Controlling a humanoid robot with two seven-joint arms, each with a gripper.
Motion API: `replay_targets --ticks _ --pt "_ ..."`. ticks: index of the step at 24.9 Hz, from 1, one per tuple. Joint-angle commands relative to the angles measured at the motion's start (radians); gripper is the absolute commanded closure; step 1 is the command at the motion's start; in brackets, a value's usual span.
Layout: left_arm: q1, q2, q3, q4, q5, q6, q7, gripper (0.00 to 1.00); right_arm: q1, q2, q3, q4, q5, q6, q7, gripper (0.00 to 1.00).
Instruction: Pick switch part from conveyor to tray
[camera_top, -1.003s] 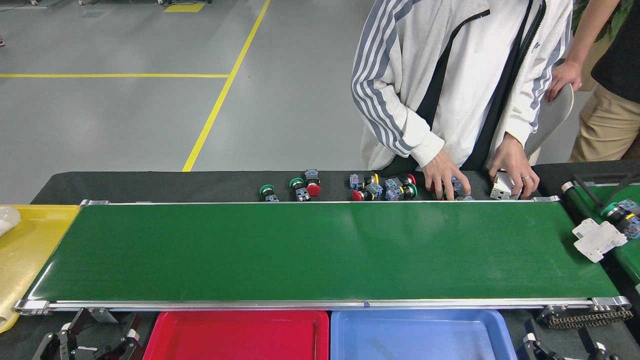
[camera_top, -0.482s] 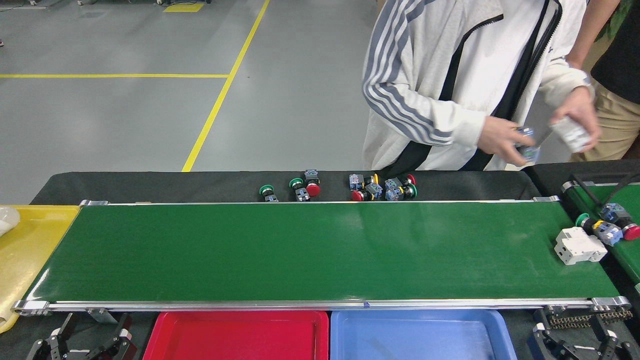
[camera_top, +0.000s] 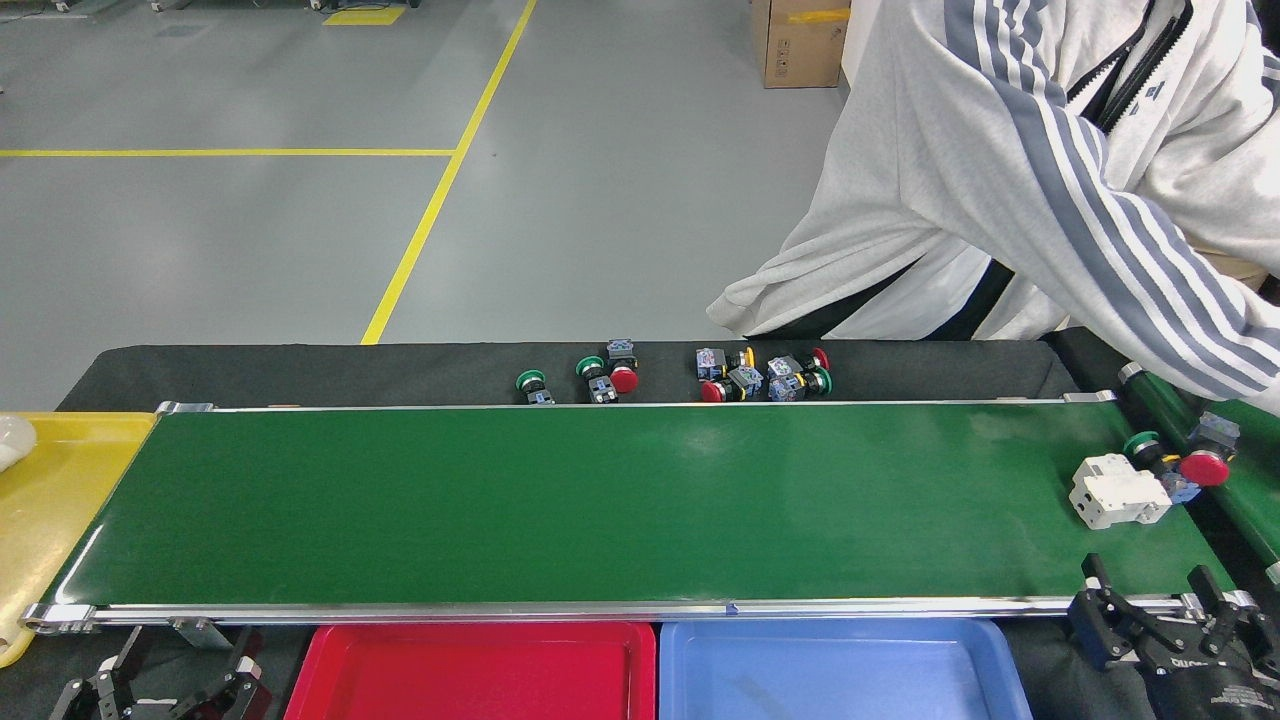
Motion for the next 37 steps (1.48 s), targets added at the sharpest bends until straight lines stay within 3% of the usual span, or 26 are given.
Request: replay_targets --ticks 1,15,27,35,36,37 --pt "-0.002 0.014 0.001 -0.012 0.003 0.002 0.009 0.0 -0.036 -0.024 0.004 0.016 0.002 0.004 0.003 0.02" --pt "-0.013 0.011 -0.008 -0.009 -0.003 0.002 0.009 0.0 -0.176 -0.027 0.212 0.176 0.004 0.073 0.0 0.02" --pt "-0.013 0.013 -0.011 -0.009 -0.005 0.002 0.009 0.0 -0.251 -0.015 0.248 0.256 0.002 0.074 -0.008 0.02" --pt "-0.015 0.014 -0.011 -0.002 -0.007 0.002 0.009 0.0 -0.312 0.027 0.284 0.326 0.001 0.082 -0.008 0.02" --pt "-0.015 0.014 -0.011 -0.002 -0.007 0.002 0.009 0.0 -0.329 0.03 0.298 0.34 0.001 0.087 -0.008 0.04" --pt "-0.016 0.014 -0.011 -0.002 -0.007 0.002 0.009 0.0 -0.341 0.03 0.317 0.354 0.002 0.097 -0.006 0.13"
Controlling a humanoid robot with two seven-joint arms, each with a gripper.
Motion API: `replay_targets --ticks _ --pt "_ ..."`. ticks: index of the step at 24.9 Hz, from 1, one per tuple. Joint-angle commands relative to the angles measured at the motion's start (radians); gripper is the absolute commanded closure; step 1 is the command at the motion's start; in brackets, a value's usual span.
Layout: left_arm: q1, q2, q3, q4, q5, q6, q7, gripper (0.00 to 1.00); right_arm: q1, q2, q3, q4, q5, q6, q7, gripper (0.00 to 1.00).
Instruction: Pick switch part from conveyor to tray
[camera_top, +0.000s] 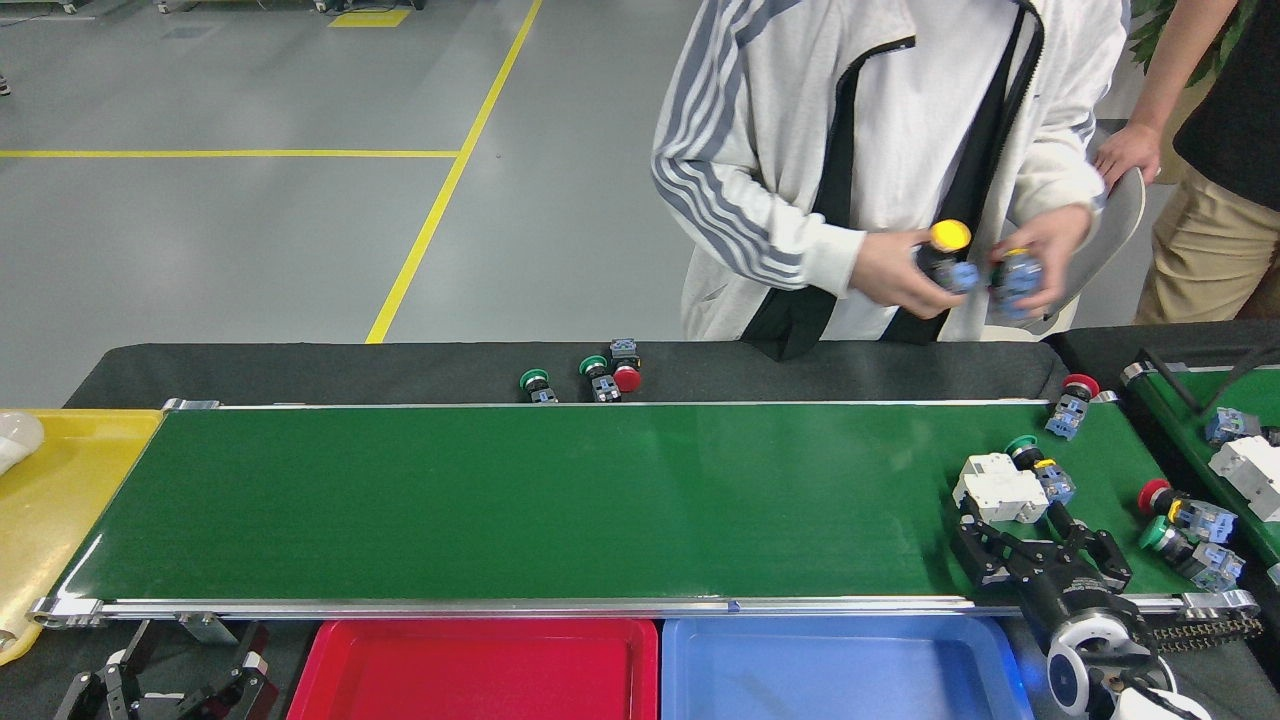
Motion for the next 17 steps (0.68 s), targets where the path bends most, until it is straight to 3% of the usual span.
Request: replay_targets --ticks 1,2,5,8,12,16,17 --pt "-0.007 0.011 0.001 -0.008 -0.002 0.001 0.007 0.0 -0.033 -0.007 0.039 0.01 -0.001 0.016 -0.009 0.32" --pt "-0.007 0.011 0.001 -0.01 -0.002 0.001 0.007 0.0 -0.038 -0.014 0.068 0.013 -0.001 0.016 -0.009 0.56" --pt "-0.009 0.011 0.001 -0.01 0.0 0.001 0.007 0.0 -0.047 -0.044 0.103 0.007 -0.011 -0.004 -0.01 0.98" --pt "-0.002 0.011 0.003 -0.01 0.0 0.001 0.007 0.0 -0.05 -0.039 0.103 -0.019 -0.013 -0.039 -0.01 0.99" --pt "-0.002 0.011 0.015 -0.013 0.001 0.001 0.007 0.0 -0.02 -0.039 0.099 -0.151 -0.033 -0.162 -0.043 0.99" --pt "-0.001 0.013 0.017 -0.011 0.001 0.001 0.007 0.0 0.097 -0.036 0.102 -0.327 -0.063 -0.298 -0.044 0.98" --pt "-0.001 0.013 0.018 -0.014 0.001 0.001 0.007 0.0 0.151 -0.036 0.102 -0.39 -0.076 -0.359 -0.044 0.94"
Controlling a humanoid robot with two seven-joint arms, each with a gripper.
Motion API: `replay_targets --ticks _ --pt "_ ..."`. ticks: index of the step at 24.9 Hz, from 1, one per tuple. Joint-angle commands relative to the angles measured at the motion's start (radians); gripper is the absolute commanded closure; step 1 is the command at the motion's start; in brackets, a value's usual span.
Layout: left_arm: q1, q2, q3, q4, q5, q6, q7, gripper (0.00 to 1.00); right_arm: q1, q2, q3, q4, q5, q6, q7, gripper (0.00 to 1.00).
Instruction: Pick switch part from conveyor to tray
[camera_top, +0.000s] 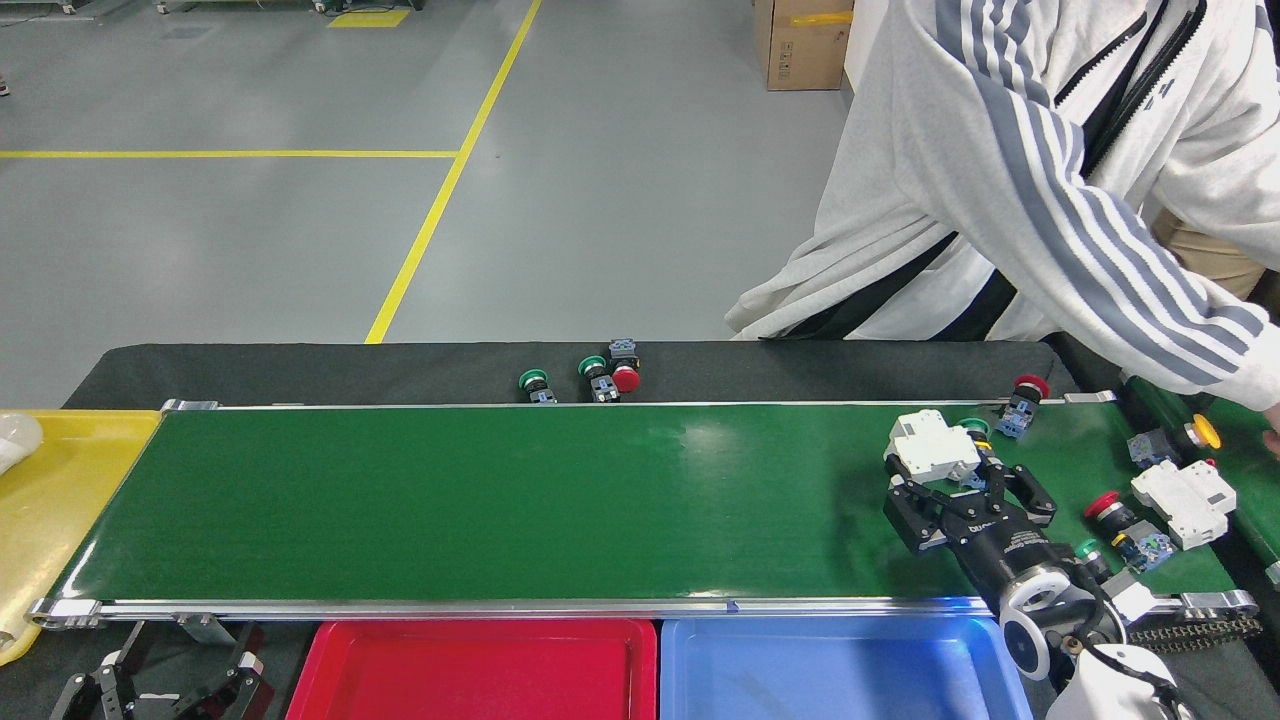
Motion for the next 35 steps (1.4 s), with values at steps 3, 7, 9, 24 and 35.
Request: replay_targets --ticks 3,7,9,24,35 --pt "-0.002 0.013 0.007 -0.015 0.001 0.003 0.007 0.0 0.174 -0.003 -0.003 -0.196 -0.028 -0.247 -0.012 0.39" --pt "-0.001 0.013 0.008 -0.017 0.001 0.003 0.007 0.0 0.314 0.0 -0.003 -0.245 -0.028 -0.37 -0.014 0.0" --pt "-0.001 0.013 0.008 -0.018 0.001 0.003 0.007 0.0 0.337 0.0 -0.008 -0.245 -0.028 -0.385 -0.012 0.0" --pt "0.001 0.011 0.01 -0.018 0.003 0.0 0.007 0.0 0.414 0.171 -0.132 -0.245 0.083 0.443 -0.134 0.02" --pt "-0.004 0.013 0.004 -0.018 0.003 0.0 0.007 0.0 0.088 0.209 0.064 -0.104 0.238 0.549 0.026 0.02"
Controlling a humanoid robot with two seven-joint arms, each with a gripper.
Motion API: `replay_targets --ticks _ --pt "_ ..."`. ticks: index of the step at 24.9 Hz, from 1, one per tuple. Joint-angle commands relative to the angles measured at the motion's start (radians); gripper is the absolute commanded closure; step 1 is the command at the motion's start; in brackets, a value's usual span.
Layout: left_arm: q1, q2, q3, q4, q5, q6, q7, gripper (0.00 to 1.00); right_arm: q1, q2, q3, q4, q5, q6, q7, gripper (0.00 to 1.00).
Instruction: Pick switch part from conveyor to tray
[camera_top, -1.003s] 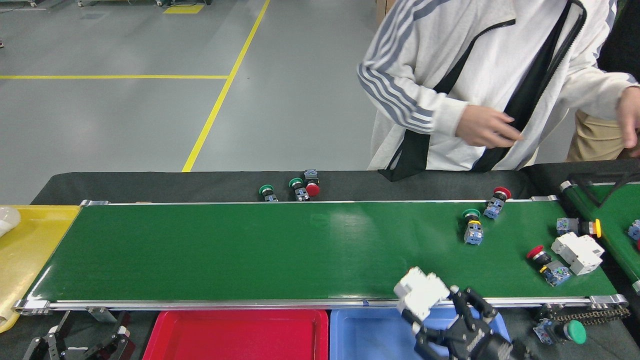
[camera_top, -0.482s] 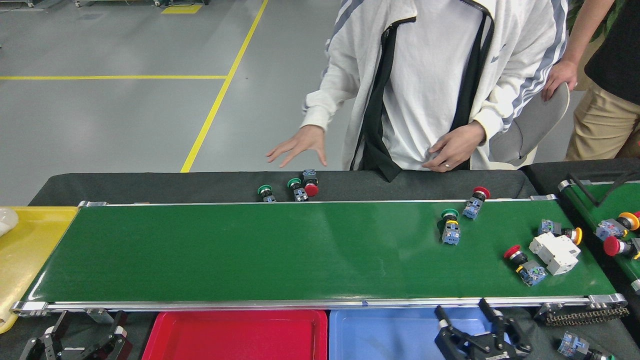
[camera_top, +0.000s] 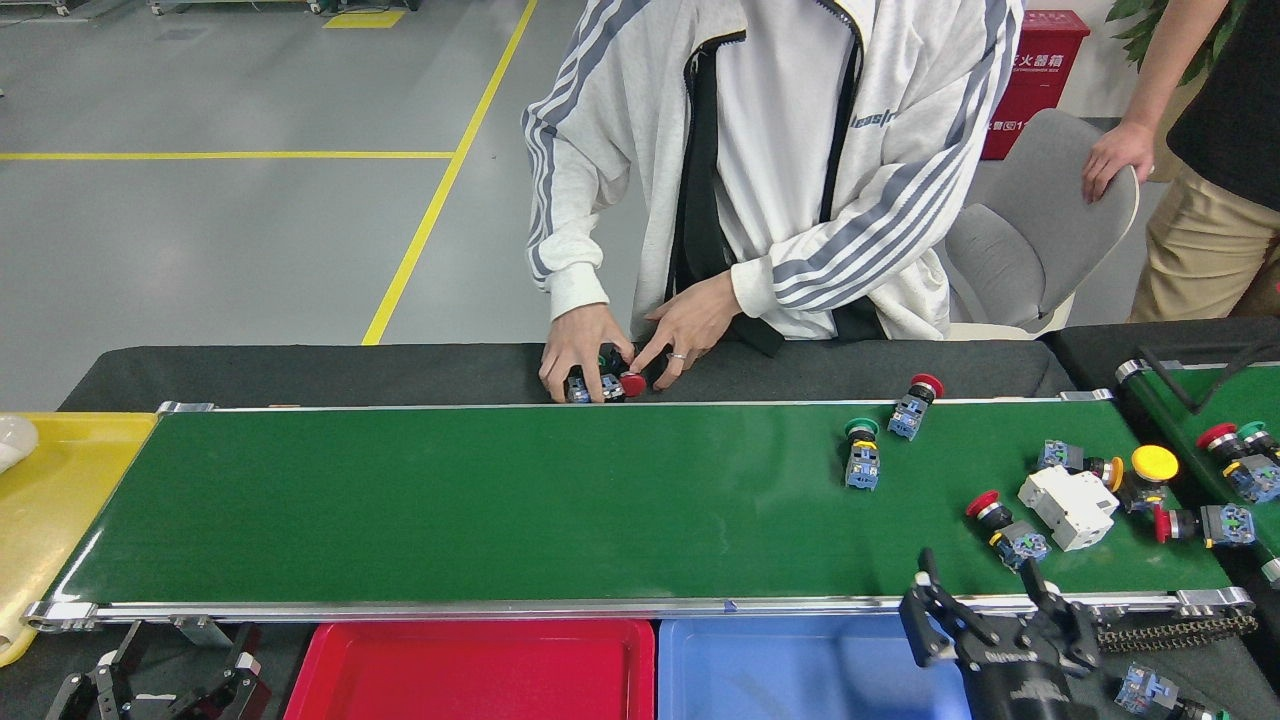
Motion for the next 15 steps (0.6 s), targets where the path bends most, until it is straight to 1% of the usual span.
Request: replay_targets --ticks 1,4,6,10,15 --pt "-0.004 0.013 0.001 -0.013 0.003 -0.002 0.007 0.0 -0.055 0.004 0.055 0.039 0.006 0.066 0.02 0.02" --pt "-0.004 0.013 0.001 -0.012 0.003 -0.002 0.007 0.0 -0.137 0.013 0.12 0.142 0.006 0.124 0.035 0.02" --pt "-0.007 0.013 0.001 -0.01 0.001 -0.002 0.007 0.0 -0.192 0.038 0.15 0.217 0.006 0.15 0.035 0.02" --pt "-0.012 0.013 0.001 -0.007 0.001 -0.002 0.007 0.0 -0.289 0.084 0.163 0.338 0.003 0.169 0.035 0.02" --pt "-0.021 0.013 0.001 -0.006 0.0 -0.003 0.007 0.0 -0.388 0.109 0.183 0.466 -0.003 0.165 0.035 0.02"
